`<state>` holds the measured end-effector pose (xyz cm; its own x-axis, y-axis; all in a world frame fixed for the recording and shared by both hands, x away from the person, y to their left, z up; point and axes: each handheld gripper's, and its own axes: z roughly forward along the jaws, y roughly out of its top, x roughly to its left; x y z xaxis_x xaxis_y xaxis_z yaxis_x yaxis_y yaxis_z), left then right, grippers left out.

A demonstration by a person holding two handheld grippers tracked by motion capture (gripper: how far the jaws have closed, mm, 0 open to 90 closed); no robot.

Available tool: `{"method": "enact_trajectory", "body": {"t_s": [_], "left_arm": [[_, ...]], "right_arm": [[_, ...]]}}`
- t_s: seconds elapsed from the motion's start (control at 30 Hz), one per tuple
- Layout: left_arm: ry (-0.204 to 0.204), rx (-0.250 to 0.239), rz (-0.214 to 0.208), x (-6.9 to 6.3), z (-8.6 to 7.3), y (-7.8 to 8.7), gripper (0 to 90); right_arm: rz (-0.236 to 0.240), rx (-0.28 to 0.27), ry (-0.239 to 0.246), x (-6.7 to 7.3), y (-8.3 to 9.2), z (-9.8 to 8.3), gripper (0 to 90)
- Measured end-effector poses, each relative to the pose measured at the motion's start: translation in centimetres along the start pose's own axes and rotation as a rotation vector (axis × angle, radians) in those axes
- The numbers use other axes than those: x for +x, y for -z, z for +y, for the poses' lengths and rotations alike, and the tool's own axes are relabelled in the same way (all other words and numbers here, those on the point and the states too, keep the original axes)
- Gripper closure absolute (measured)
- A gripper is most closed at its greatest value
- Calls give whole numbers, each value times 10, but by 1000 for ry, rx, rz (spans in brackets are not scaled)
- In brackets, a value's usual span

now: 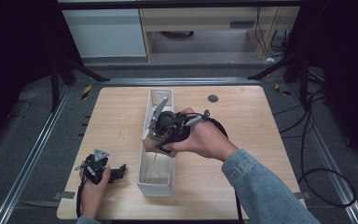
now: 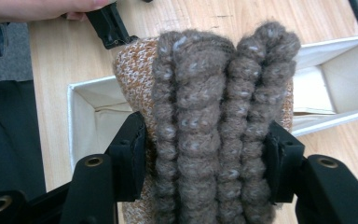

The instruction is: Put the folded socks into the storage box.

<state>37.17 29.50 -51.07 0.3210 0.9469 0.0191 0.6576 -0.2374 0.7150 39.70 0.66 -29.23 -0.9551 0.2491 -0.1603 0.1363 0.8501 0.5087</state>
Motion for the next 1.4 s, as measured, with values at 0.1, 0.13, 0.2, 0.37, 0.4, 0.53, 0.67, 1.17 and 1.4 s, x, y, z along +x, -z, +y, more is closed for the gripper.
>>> {"method": "enact_trajectory", "body": {"t_s": [0.1,0.13,0.2,0.37,0.4,0.53,0.67,1.17,1.4], "left_arm": [[0,0,0,0,0,0,0],[0,0,0,0,0,0,0],[-3,2,0,0,0,0,0],[0,0,0,0,0,0,0],[0,0,0,0,0,0,0],[0,0,0,0,0,0,0],[0,0,0,0,0,0,0],[-6,5,-1,0,0,0,0],[-5,5,-1,0,0,0,0]], "right_arm": [[5,1,-1,1,-3,0,433],[7,5,4,1,-4,0,433],[13,13,6,3,-7,1,433],[17,28,17,7,-11,3,432],[16,28,17,8,-12,4,432],[22,39,26,10,-15,4,432],[30,43,27,12,-18,3,432],[57,68,35,20,-28,2,431],[67,95,40,25,-28,4,431]]}}
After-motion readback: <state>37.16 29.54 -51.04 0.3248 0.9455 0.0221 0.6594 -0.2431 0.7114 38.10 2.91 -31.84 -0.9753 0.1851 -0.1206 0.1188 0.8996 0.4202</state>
